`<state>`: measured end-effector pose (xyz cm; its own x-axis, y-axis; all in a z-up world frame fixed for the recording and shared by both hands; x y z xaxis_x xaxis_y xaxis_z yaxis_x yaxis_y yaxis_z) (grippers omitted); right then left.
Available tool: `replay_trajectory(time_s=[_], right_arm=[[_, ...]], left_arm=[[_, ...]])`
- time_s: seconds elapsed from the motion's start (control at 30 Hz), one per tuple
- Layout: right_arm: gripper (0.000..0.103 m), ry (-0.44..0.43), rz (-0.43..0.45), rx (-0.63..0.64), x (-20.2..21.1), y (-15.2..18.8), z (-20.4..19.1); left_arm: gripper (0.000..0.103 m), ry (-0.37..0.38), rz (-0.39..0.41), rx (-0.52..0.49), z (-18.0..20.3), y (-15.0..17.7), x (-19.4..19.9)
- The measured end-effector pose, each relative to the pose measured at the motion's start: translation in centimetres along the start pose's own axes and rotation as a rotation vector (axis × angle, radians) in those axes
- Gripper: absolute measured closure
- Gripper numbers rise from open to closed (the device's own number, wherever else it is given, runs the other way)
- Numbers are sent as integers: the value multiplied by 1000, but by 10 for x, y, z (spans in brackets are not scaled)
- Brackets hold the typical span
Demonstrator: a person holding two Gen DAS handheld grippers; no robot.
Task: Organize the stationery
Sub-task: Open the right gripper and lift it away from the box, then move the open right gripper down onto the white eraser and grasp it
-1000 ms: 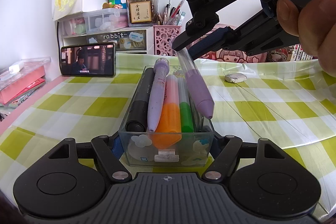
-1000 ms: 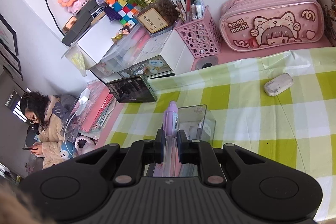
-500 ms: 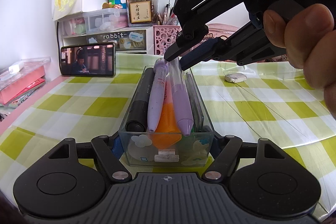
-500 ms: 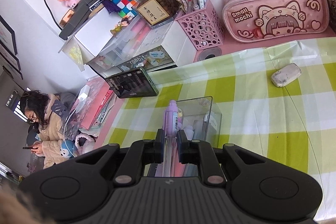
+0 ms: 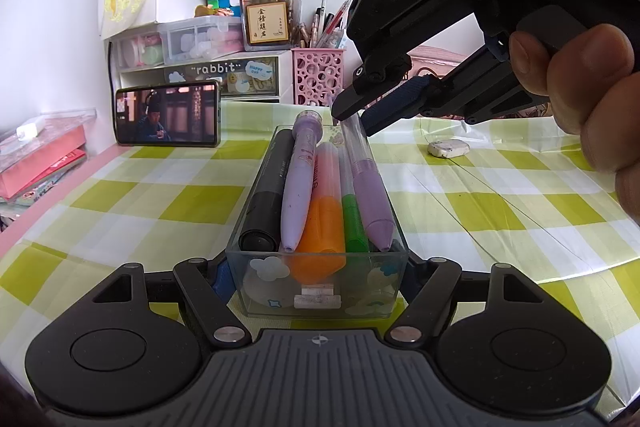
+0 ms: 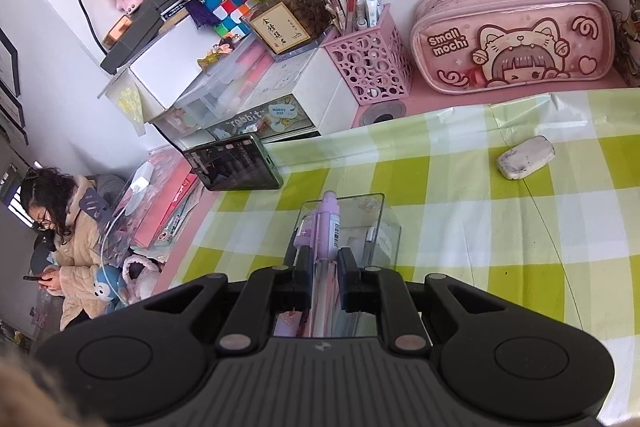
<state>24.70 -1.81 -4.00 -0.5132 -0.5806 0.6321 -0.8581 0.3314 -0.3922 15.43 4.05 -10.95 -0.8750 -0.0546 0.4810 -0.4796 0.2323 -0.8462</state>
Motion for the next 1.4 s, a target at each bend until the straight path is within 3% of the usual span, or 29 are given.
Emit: replay_trajectory(time_s=[0.17, 0.67, 0.9, 1.17, 1.4], right_arm=[[73, 68, 51, 54, 3, -2, 2], [73, 59, 58, 17, 9, -7, 15], [73, 110, 89, -60, 16, -20, 53], [73, 234, 202, -161, 39, -61, 112], [54, 362, 184, -53, 15, -70, 127]], left_arm=[[30, 0, 0, 0, 0, 0, 0], [30, 0, 0, 0, 0, 0, 0], [30, 0, 0, 0, 0, 0, 0], [30, -1, 0, -1, 0, 0, 0], [30, -1, 0, -1, 0, -1, 0]])
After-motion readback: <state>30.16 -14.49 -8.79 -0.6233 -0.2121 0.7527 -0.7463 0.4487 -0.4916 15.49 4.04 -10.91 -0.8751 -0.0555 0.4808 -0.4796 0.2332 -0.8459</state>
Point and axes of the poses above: each gripper's, at about its wrist camera, not at the fingertips, and x roughly against the way its jaws point, z to its right, y to its underside, the point moved 8 cm from there along -x, roughly the way its jaws point, and after that the axes turned 14 degrees about -x, right-handed, at the moved point
